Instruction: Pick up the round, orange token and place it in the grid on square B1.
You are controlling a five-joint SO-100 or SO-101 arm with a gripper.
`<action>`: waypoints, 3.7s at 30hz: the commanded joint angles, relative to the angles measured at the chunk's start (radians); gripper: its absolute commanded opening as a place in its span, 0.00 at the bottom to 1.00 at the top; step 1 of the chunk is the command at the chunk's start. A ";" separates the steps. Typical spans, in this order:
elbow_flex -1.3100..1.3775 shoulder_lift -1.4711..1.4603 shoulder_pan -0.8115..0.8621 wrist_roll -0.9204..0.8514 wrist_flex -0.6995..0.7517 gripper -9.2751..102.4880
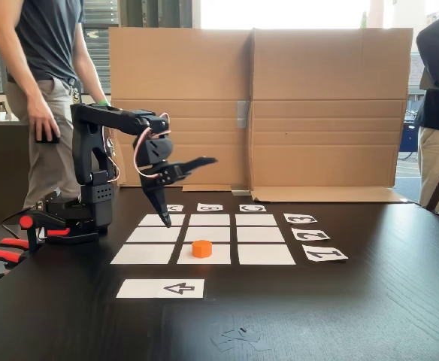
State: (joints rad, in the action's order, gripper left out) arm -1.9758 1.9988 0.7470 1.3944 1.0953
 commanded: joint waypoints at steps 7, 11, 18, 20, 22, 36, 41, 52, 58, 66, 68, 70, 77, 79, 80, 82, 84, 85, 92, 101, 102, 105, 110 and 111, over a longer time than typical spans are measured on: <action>-0.219 0.584 0.480 0.190 -0.302 0.08; -0.391 0.807 0.643 0.187 -0.288 0.08; -0.634 1.081 0.821 0.163 -0.158 0.08; -0.707 1.143 0.841 0.152 -0.137 0.08; -0.767 1.181 0.862 0.132 -0.118 0.08; -0.992 1.330 0.923 0.103 -0.097 0.08; -0.992 1.331 0.934 0.106 -0.094 0.08; -0.991 1.330 0.931 0.104 -0.095 0.08; -0.991 1.330 0.931 0.104 -0.095 0.08; -0.991 1.330 0.931 0.104 -0.095 0.08; -0.991 1.330 0.931 0.104 -0.095 0.08; -0.991 1.330 0.931 0.104 -0.095 0.08; -0.991 1.330 0.931 0.104 -0.095 0.08; -0.991 1.330 0.931 0.104 -0.095 0.08; -0.991 1.330 0.931 0.104 -0.095 0.08; -0.991 1.330 0.931 0.104 -0.095 0.08; -0.991 1.330 0.931 0.104 -0.095 0.08; -0.991 1.330 0.931 0.104 -0.095 0.08; -0.991 1.330 0.931 0.104 -0.095 0.08; -0.991 1.330 0.931 0.104 -0.095 0.08; -0.991 1.330 0.931 0.104 -0.095 0.08; -0.991 1.330 0.931 0.104 -0.095 0.08; -0.991 1.330 0.931 0.104 -0.095 0.08; -0.991 1.330 0.931 0.104 -0.095 0.08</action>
State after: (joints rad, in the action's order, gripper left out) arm -2.9713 3.3226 1.6751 1.5033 0.9971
